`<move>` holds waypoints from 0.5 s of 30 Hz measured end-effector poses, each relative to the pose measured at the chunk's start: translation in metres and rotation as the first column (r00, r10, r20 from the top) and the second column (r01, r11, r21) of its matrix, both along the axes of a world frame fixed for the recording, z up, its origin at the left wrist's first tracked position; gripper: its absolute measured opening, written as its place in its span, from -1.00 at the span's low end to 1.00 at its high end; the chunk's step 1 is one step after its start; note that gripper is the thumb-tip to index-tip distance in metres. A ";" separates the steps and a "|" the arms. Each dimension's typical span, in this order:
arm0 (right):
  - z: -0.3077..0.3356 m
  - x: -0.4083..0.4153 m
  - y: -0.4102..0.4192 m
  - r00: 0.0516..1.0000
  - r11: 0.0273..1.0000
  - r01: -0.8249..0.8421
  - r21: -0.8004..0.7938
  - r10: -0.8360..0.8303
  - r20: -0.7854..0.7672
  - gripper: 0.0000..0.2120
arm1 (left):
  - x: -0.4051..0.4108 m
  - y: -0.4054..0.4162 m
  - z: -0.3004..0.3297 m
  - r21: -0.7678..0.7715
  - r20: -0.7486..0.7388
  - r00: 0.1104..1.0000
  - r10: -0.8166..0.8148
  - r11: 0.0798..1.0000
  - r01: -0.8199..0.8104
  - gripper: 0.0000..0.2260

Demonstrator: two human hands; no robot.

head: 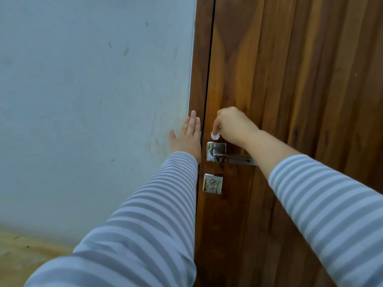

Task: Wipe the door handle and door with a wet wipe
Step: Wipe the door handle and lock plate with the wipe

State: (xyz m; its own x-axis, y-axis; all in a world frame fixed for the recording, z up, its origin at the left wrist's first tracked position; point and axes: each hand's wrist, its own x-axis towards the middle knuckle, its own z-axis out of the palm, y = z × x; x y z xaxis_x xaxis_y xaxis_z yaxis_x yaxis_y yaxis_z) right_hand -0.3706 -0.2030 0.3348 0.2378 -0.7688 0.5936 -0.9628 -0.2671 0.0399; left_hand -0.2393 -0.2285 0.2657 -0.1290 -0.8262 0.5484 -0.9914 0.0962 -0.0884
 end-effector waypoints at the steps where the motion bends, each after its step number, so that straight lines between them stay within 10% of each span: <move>1: 0.005 -0.001 0.004 1.000 0.998 -0.024 -0.055 0.025 0.016 -0.81 | 0.000 0.001 0.002 0.022 -0.004 1.000 -0.002 1.000 0.002 -0.09; 8: 0.035 -0.005 0.007 0.983 0.888 -0.029 -0.459 0.109 0.147 -0.83 | 0.000 0.002 0.004 0.068 -0.038 0.999 -0.025 0.997 0.027 -0.04; 15: 0.036 -0.013 -0.014 0.996 0.895 0.003 -0.446 0.037 0.081 -0.81 | -0.001 -0.001 0.000 0.045 -0.016 1.000 -0.010 0.999 0.011 0.00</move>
State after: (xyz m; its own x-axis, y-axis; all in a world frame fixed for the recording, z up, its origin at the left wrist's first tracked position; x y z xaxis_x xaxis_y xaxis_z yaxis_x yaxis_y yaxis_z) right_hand -0.3833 -0.2168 0.3707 0.1816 -0.4153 0.8914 -0.9634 -0.2571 0.0764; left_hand -0.2403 -0.2290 0.2657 -0.1296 -0.8487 0.5127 -0.9916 0.1102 -0.0682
